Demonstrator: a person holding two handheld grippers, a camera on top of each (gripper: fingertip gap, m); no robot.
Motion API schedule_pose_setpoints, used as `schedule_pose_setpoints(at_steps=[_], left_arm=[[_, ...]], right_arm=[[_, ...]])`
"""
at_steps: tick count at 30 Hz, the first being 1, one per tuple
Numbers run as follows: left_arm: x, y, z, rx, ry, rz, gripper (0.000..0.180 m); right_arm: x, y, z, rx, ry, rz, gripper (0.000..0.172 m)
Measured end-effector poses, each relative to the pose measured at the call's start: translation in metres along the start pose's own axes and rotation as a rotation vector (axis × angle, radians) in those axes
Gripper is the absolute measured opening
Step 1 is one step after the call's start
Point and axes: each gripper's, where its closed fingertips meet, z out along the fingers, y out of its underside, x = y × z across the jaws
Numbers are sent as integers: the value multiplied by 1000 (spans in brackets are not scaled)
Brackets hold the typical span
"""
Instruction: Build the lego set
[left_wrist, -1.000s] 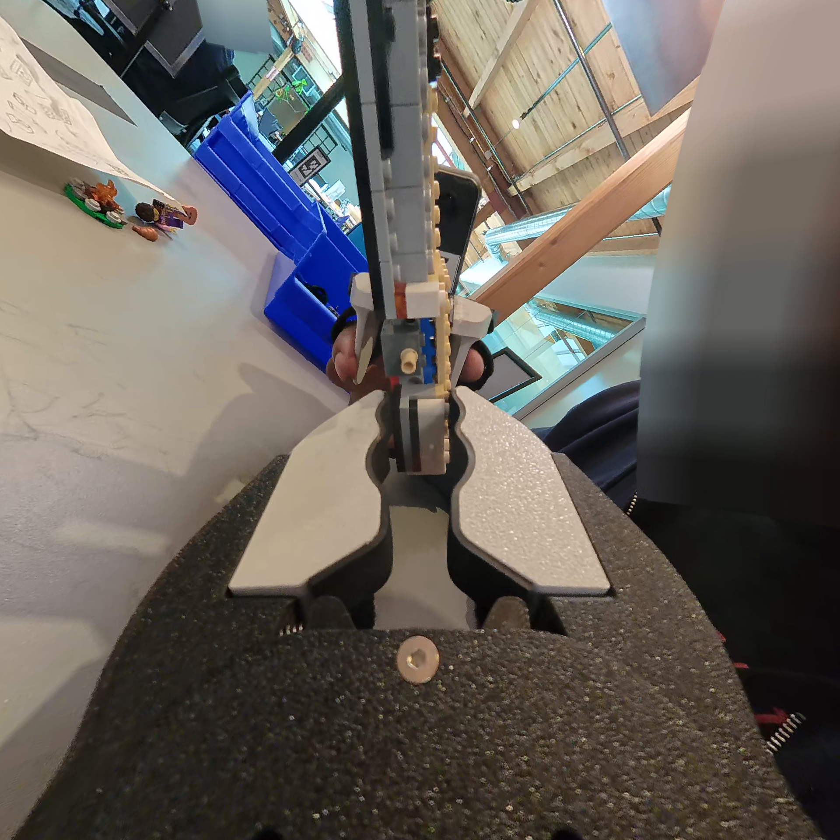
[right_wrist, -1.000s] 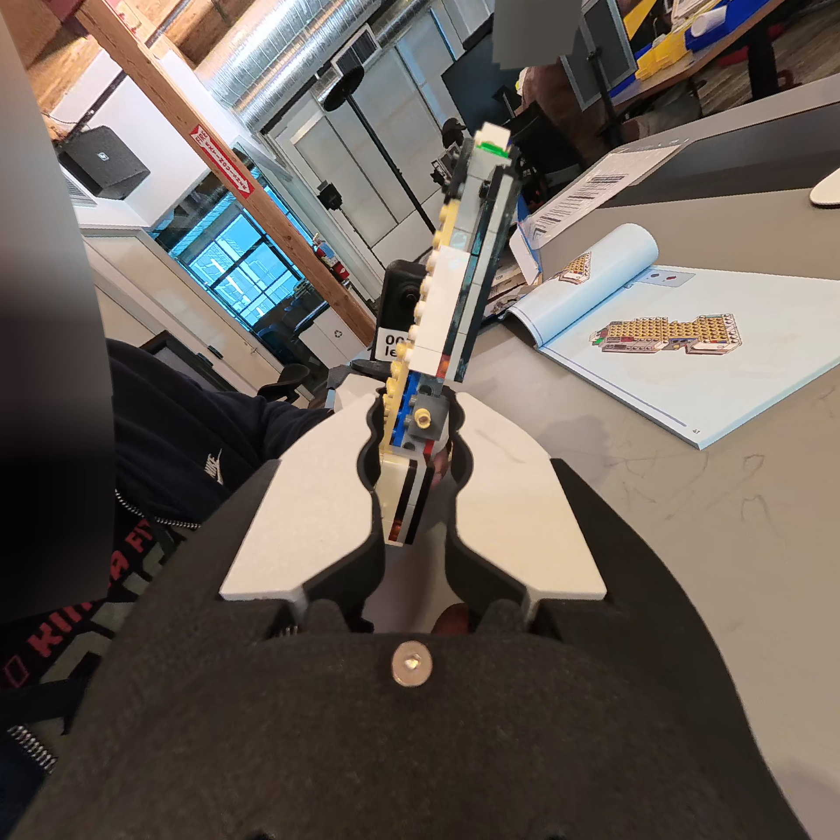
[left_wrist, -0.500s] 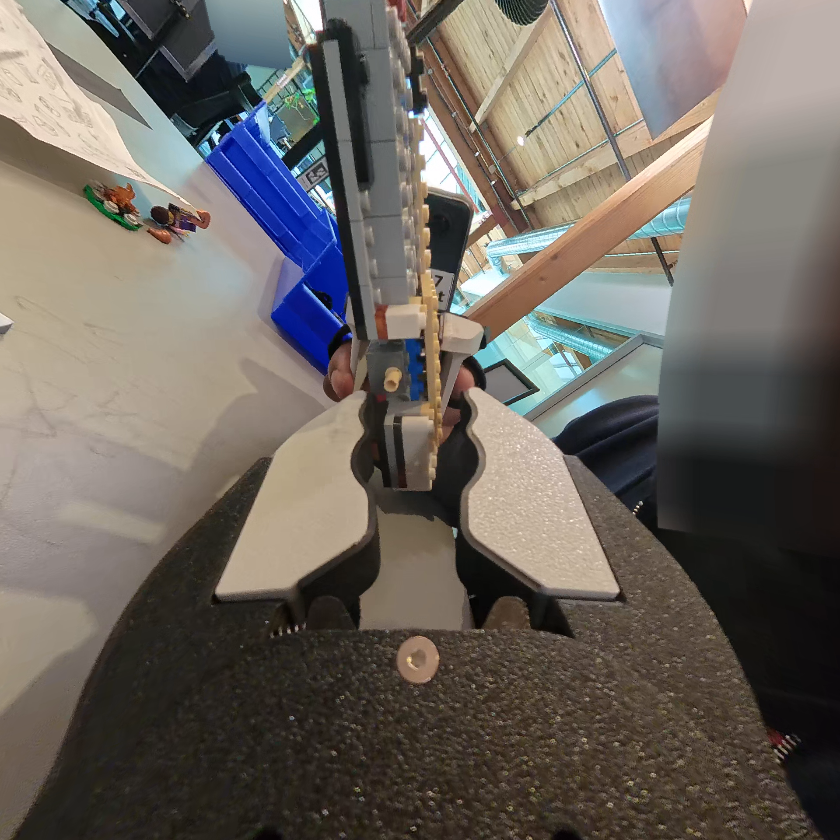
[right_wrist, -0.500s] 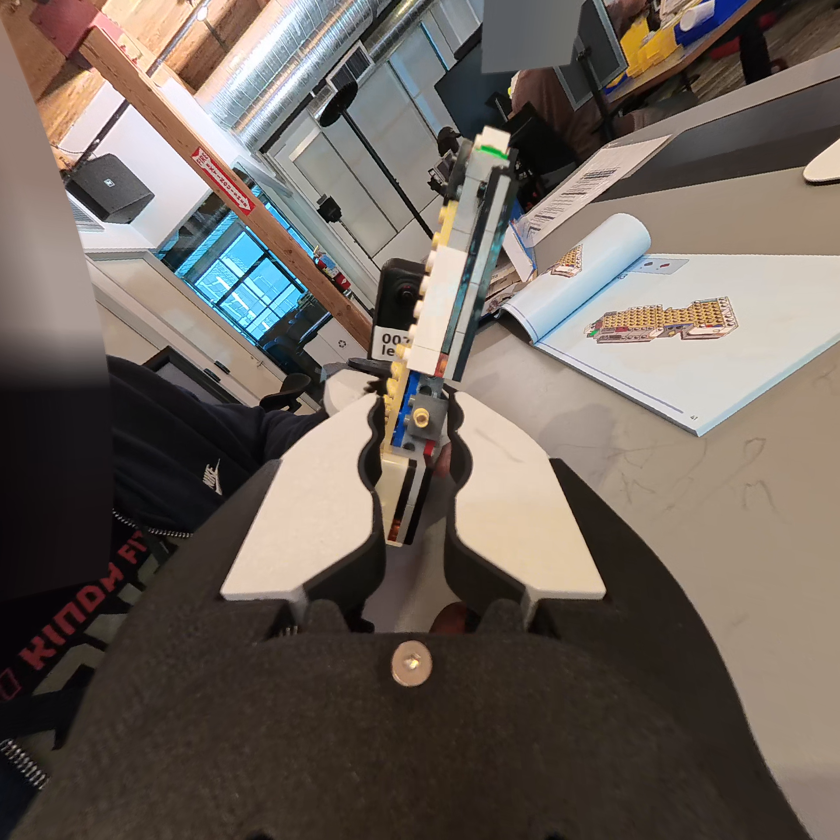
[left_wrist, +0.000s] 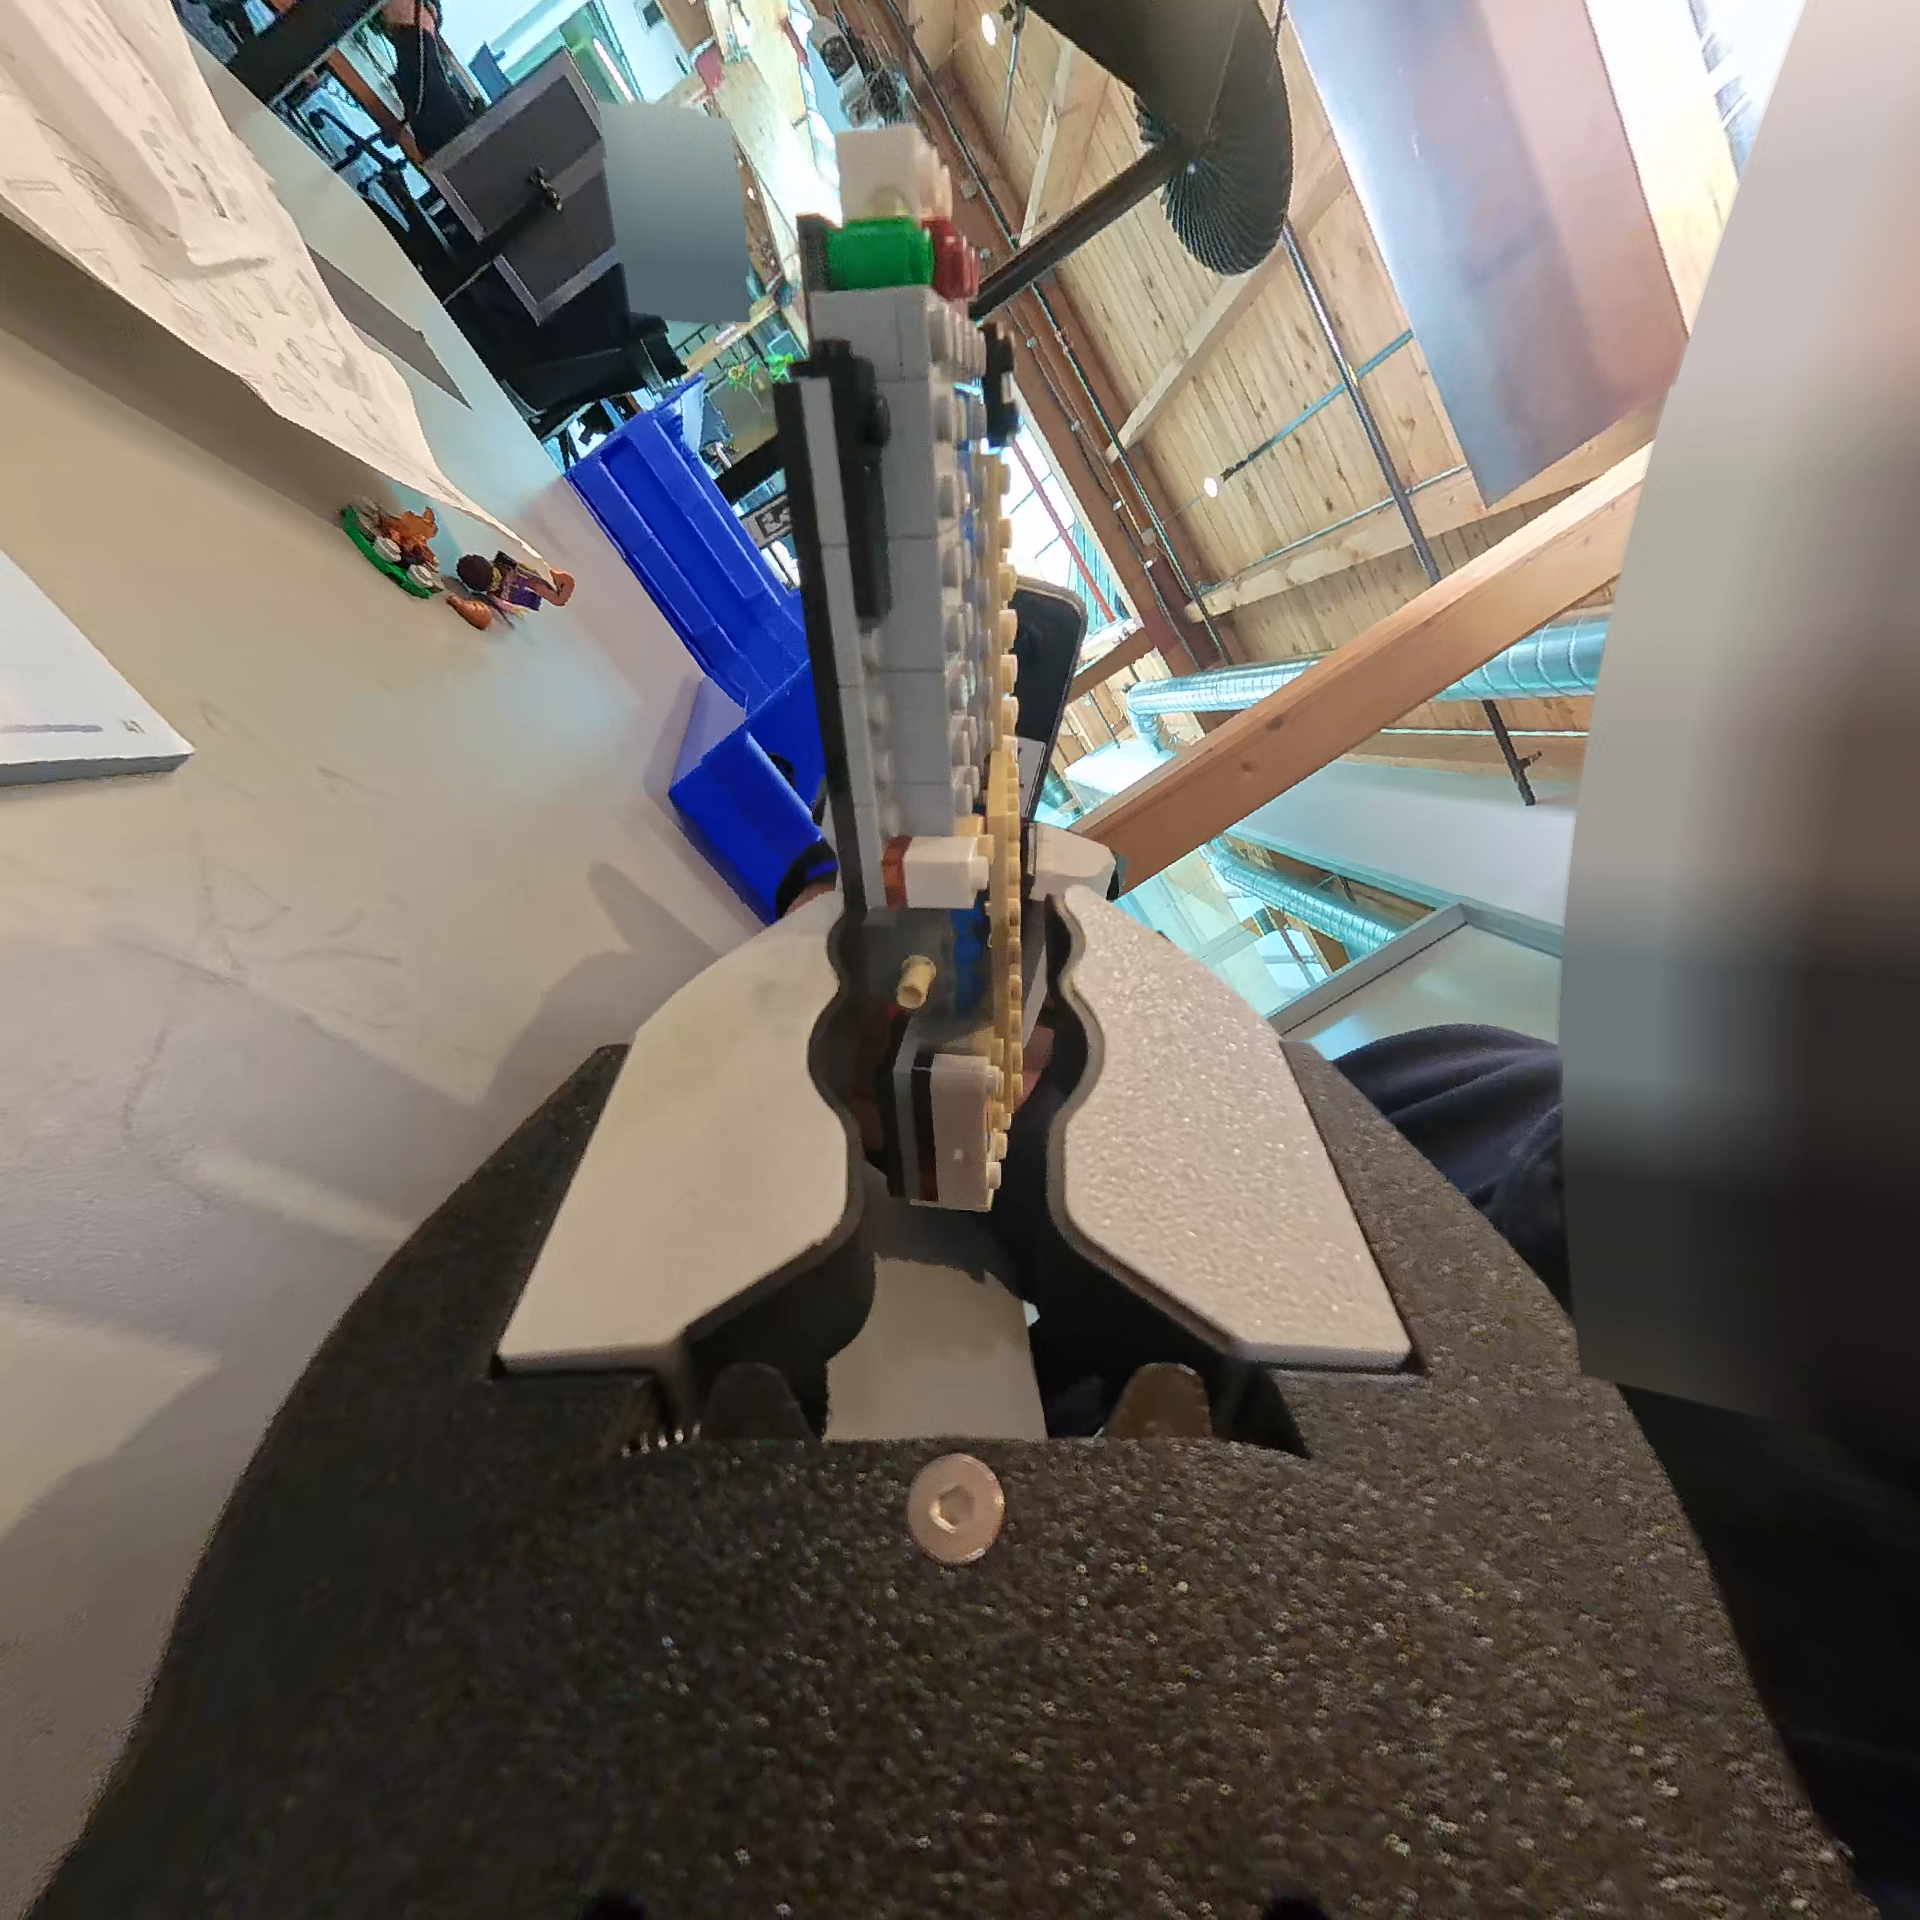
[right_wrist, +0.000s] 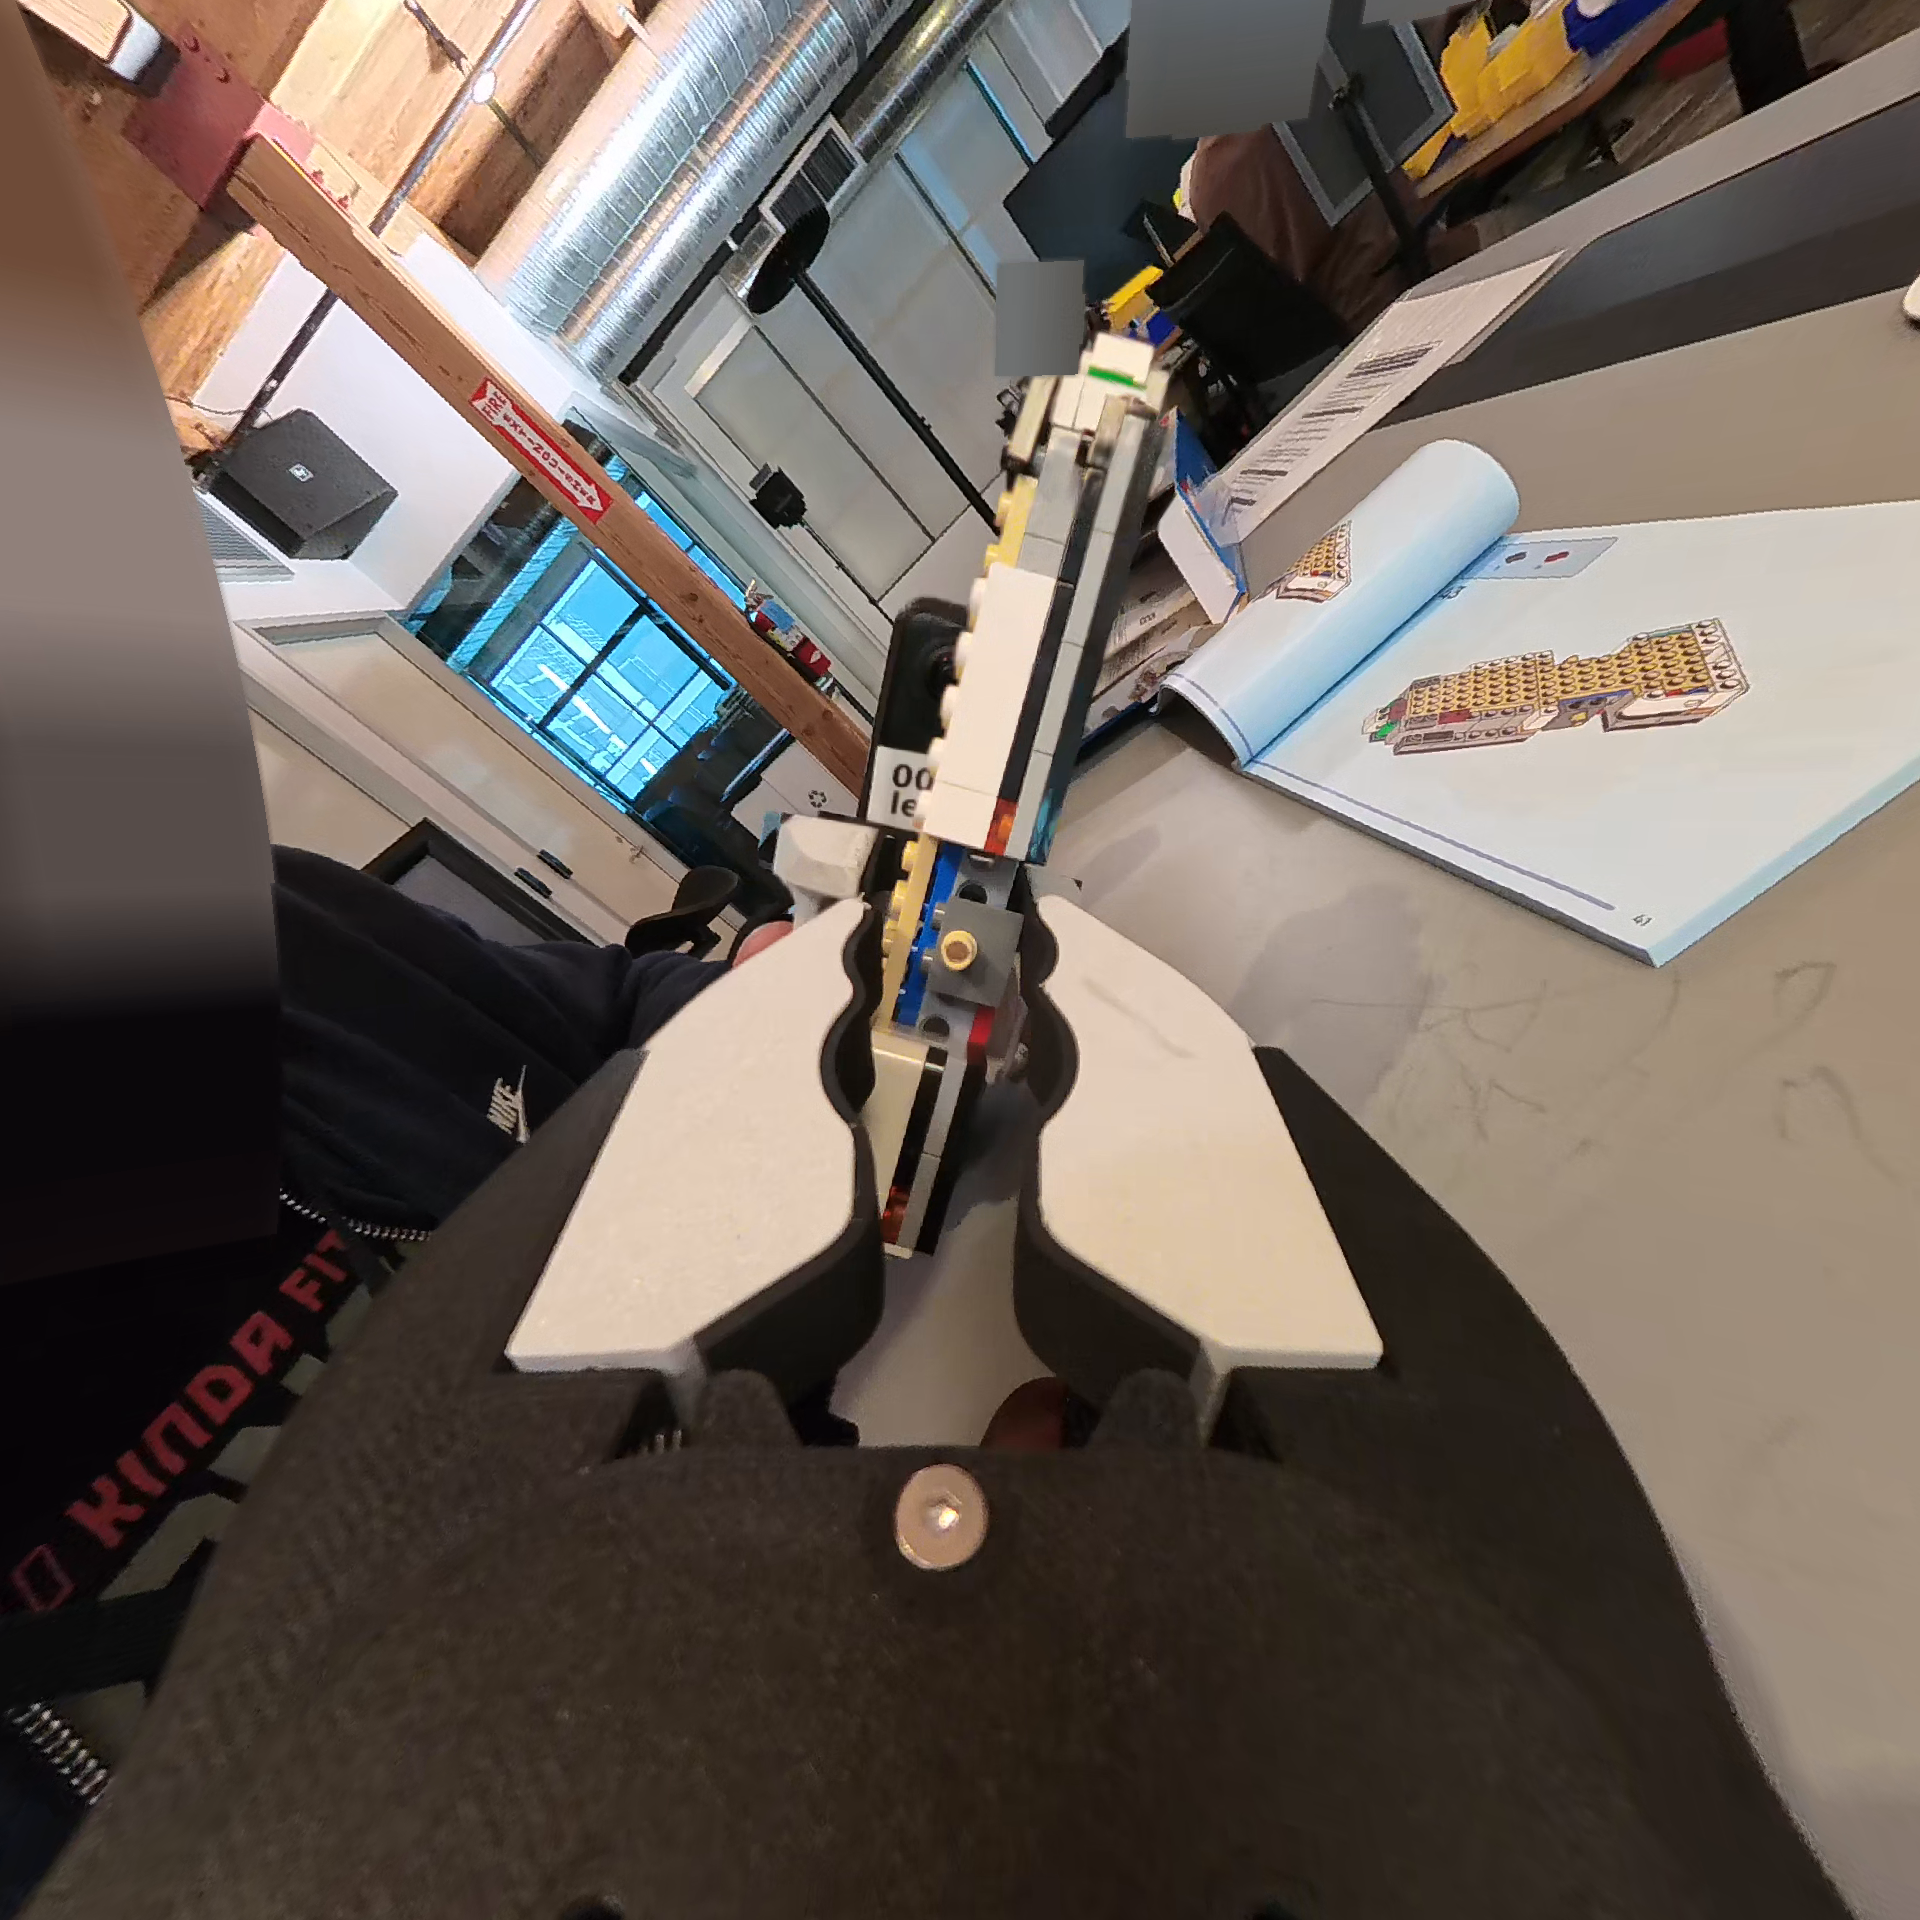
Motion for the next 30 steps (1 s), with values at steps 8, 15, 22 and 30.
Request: schedule_pose_setpoints(at_steps=[8,15,22,30], left_arm=[[-2,7,2,-9,-6,5,28],[-2,6,0,2,0,-14,26],[3,6,-1,-8,6,44,24],[8,7,-2,-30,26,83,24]], right_arm=[[-2,-3,1,43,-18,-7,25],[-3,-1,3,40,-12,-34,25],[-8,0,3,8,0,-90,26],[-14,-1,3,-4,-11,-130,26]])
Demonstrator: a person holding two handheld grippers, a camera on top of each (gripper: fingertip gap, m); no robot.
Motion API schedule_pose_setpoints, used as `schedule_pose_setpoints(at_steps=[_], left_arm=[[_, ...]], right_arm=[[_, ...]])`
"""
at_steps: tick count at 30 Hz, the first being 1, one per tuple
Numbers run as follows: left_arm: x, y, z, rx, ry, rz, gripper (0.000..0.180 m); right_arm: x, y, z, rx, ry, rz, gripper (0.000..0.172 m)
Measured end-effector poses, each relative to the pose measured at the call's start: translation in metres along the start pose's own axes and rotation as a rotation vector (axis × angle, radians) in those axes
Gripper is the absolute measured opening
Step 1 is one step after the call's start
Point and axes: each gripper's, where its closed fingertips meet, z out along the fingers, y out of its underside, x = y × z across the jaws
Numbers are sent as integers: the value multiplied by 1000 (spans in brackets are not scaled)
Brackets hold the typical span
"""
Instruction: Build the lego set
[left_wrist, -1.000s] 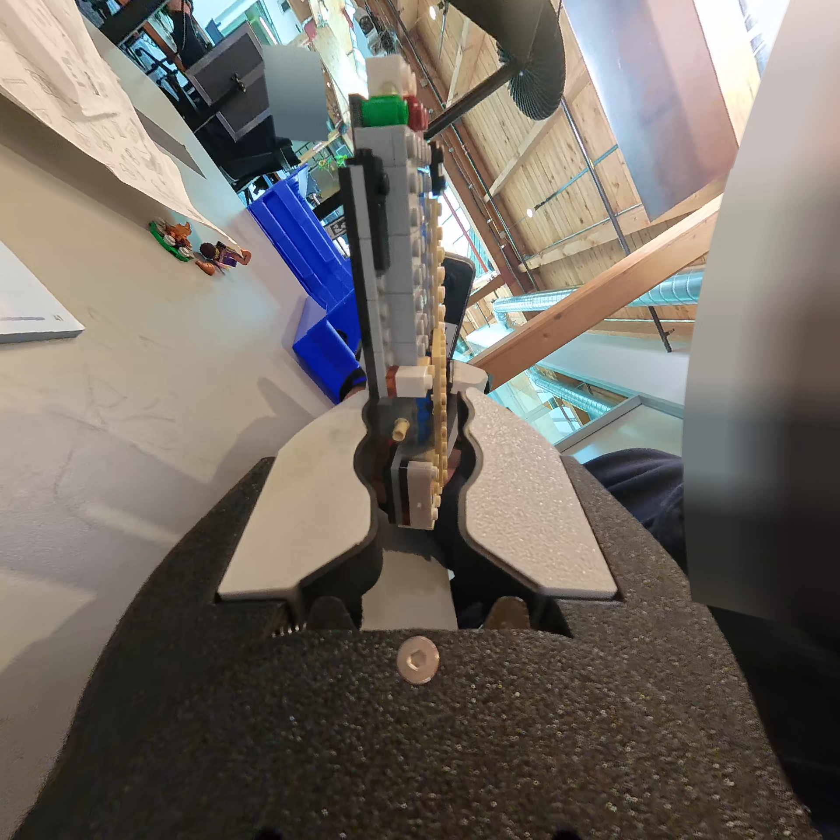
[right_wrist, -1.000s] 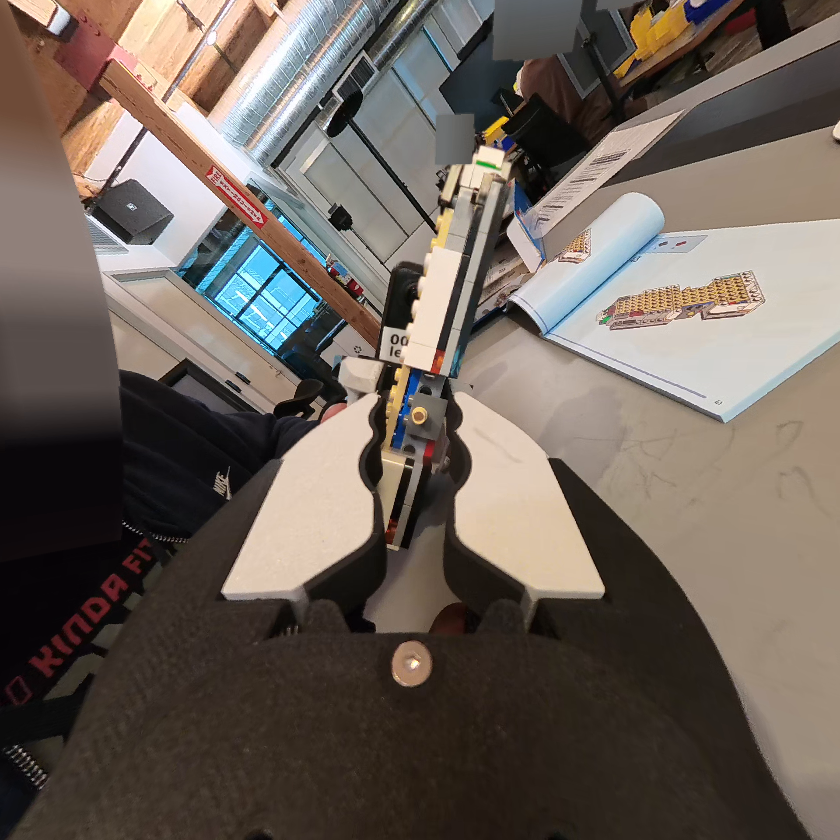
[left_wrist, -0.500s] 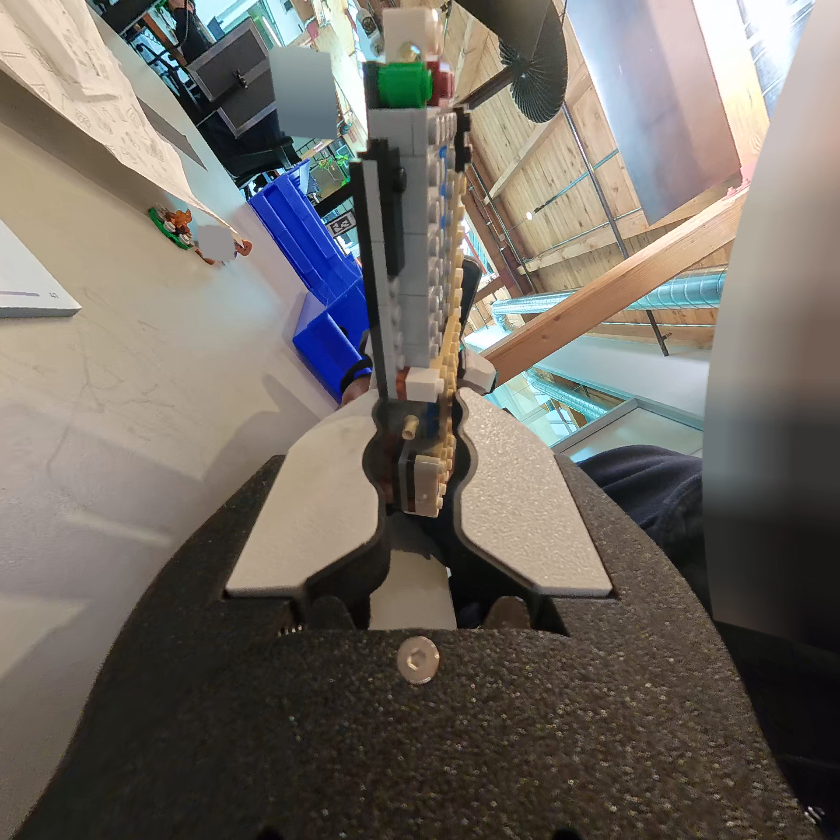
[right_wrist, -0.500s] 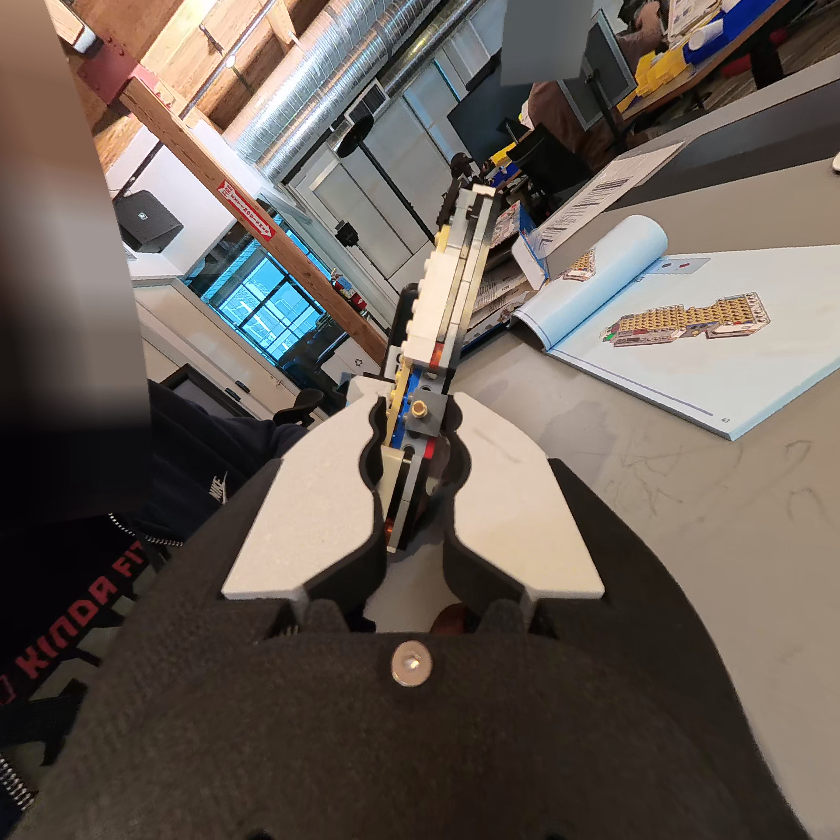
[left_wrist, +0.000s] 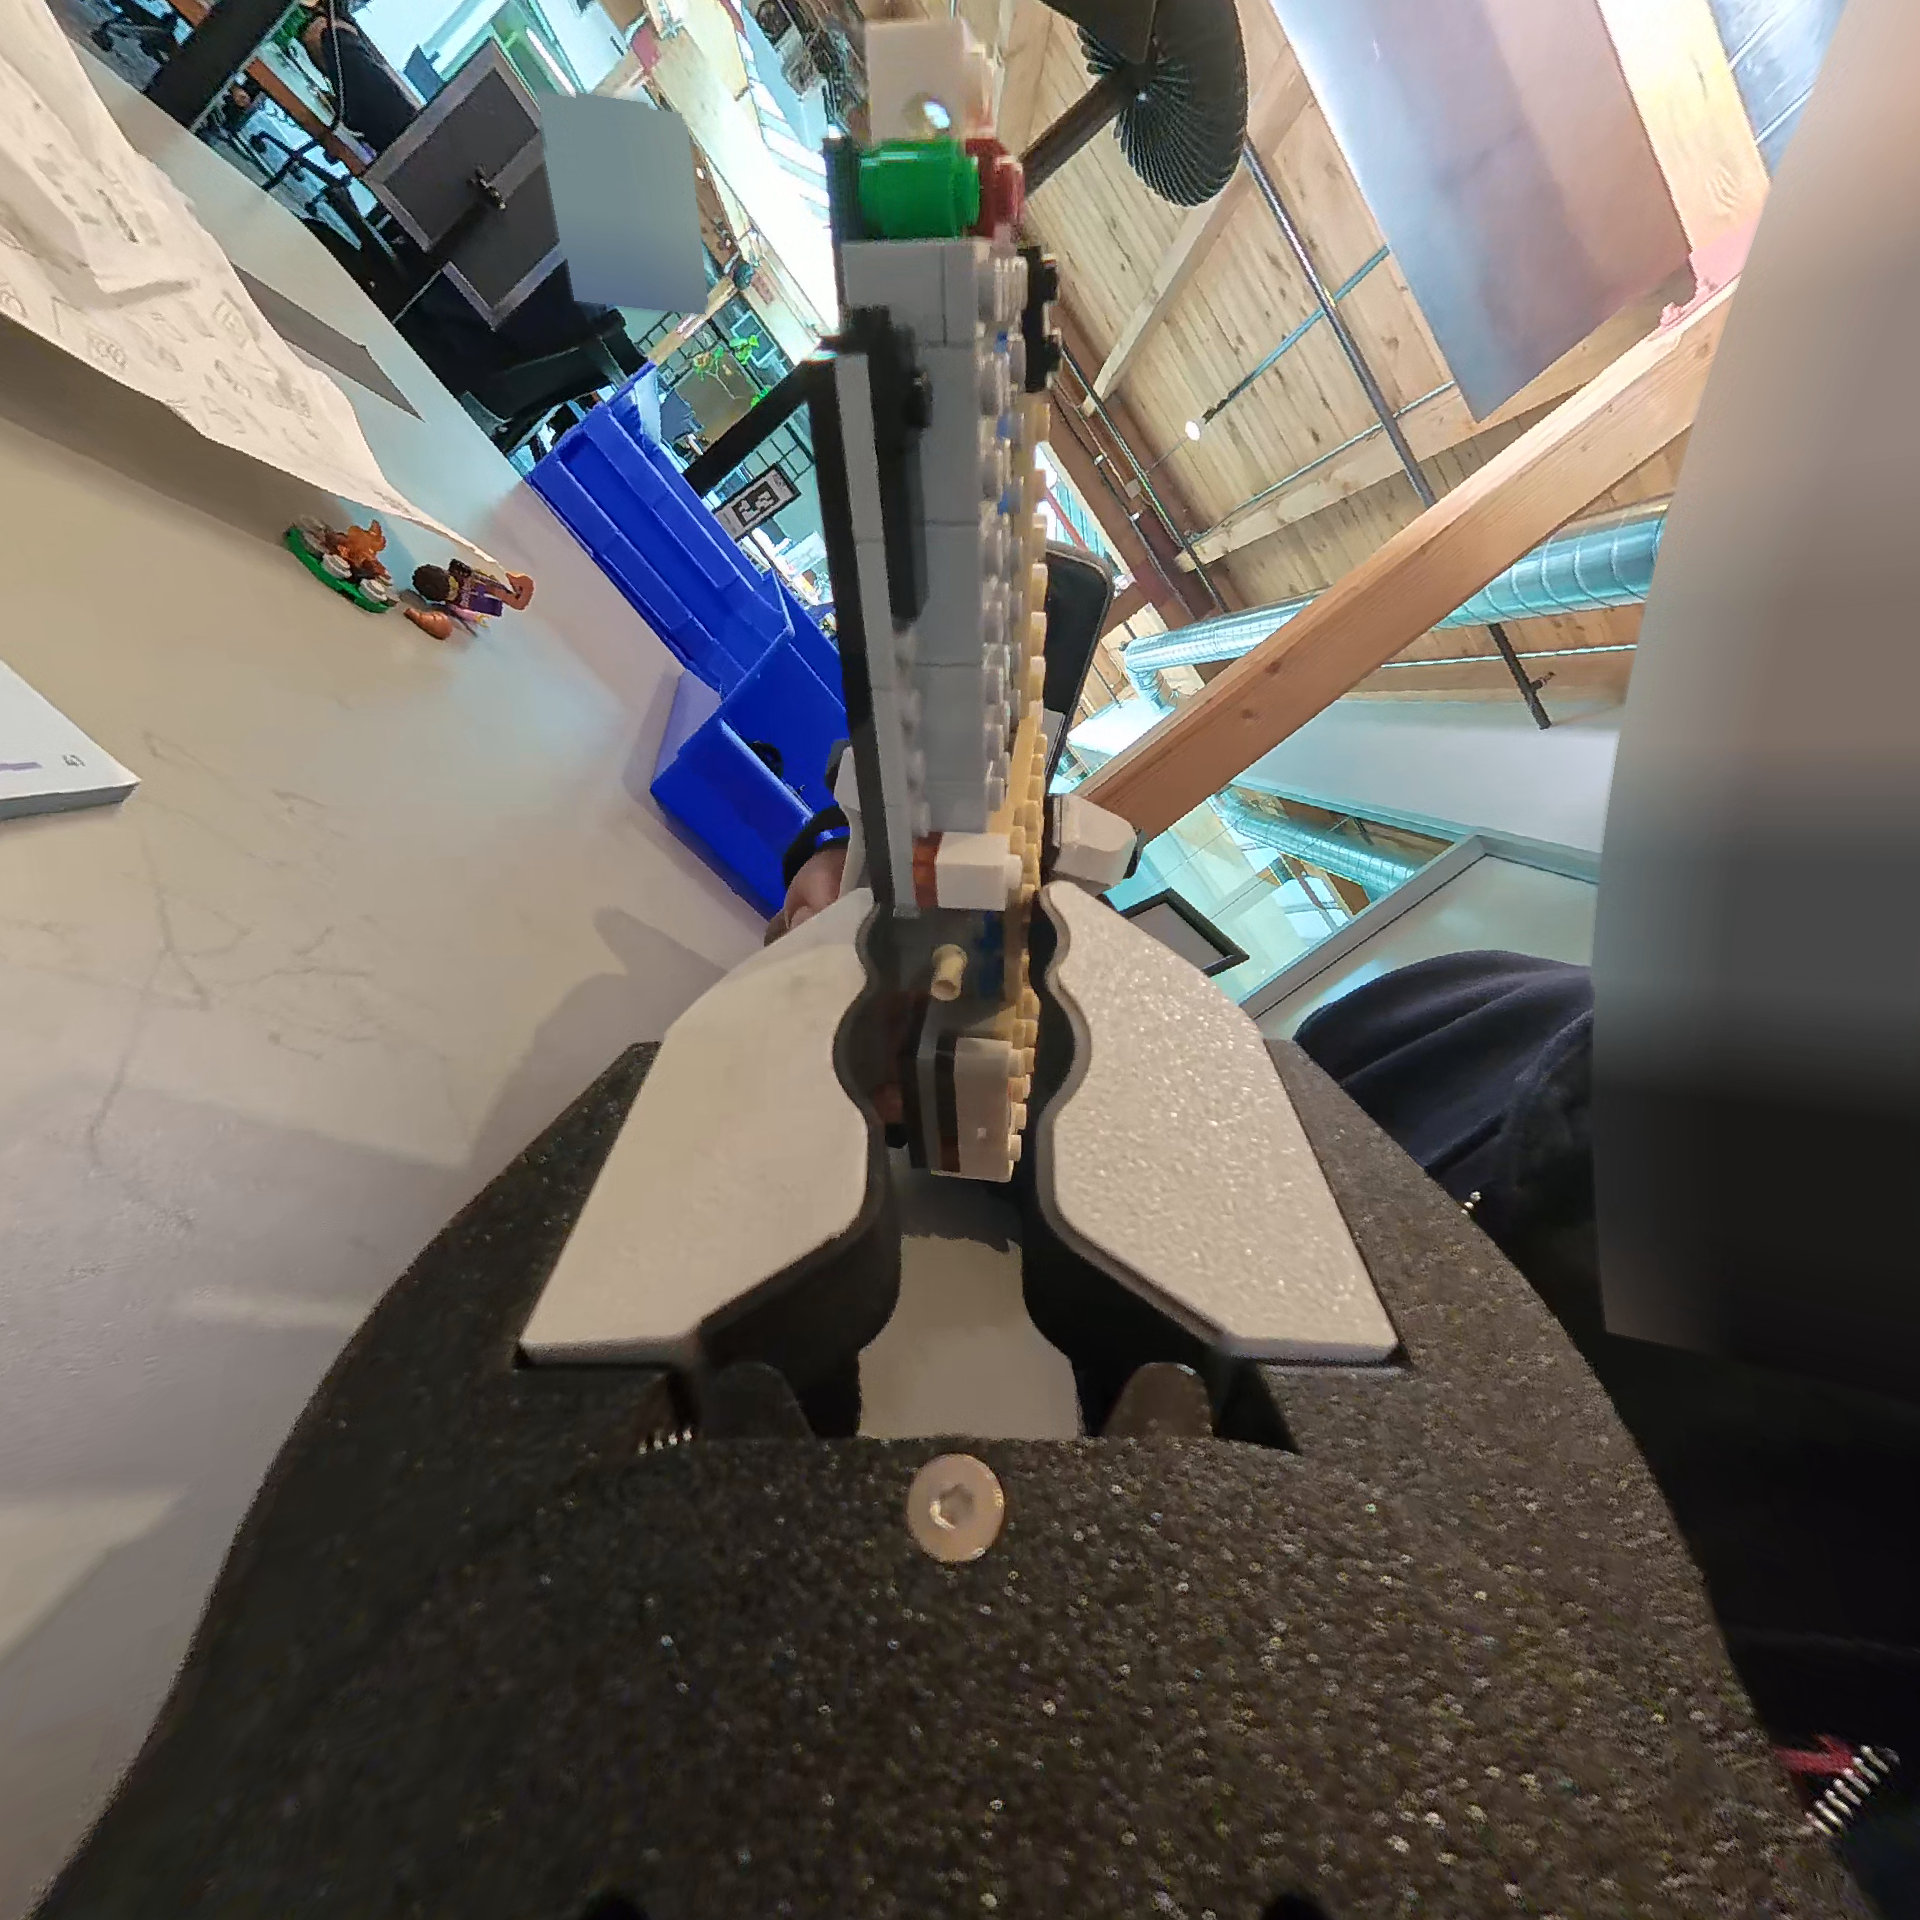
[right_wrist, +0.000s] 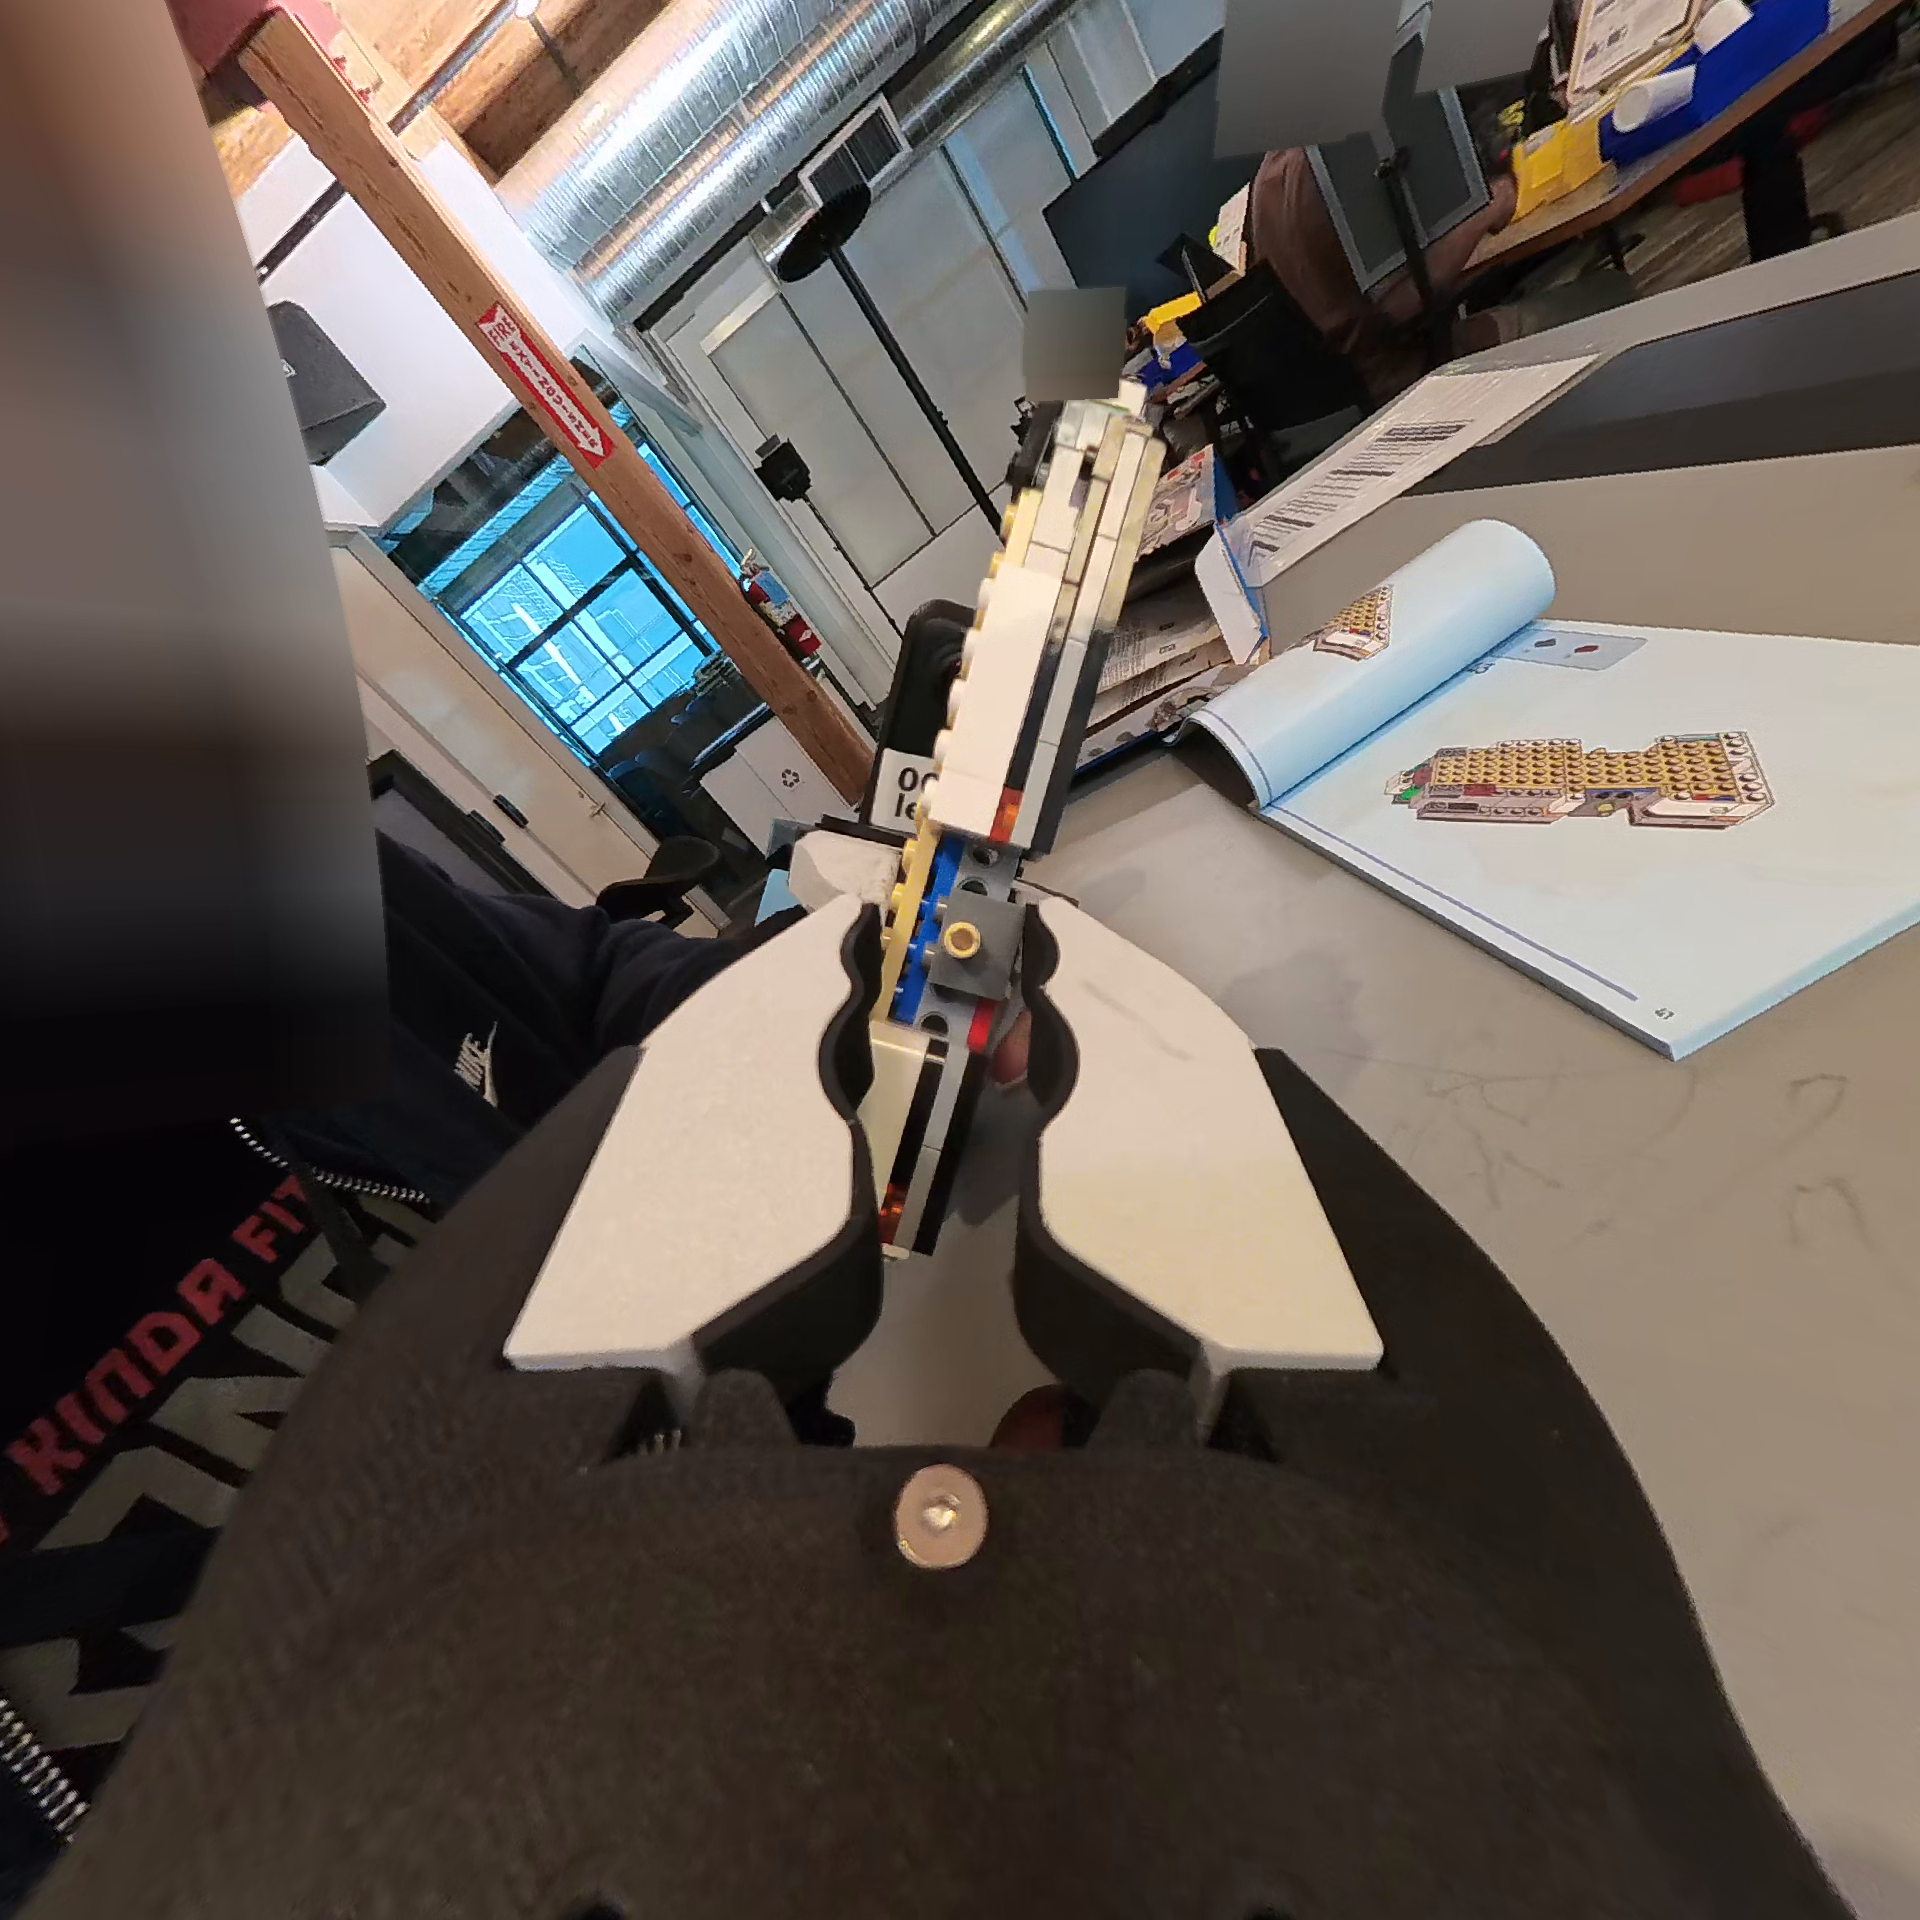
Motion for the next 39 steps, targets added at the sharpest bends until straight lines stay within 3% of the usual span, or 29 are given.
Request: schedule_pose_setpoints(at_steps=[39], left_arm=[[0,5,0,-78,-13,74,23]], right_arm=[[0,2,-3,-88,50,-106,31]])
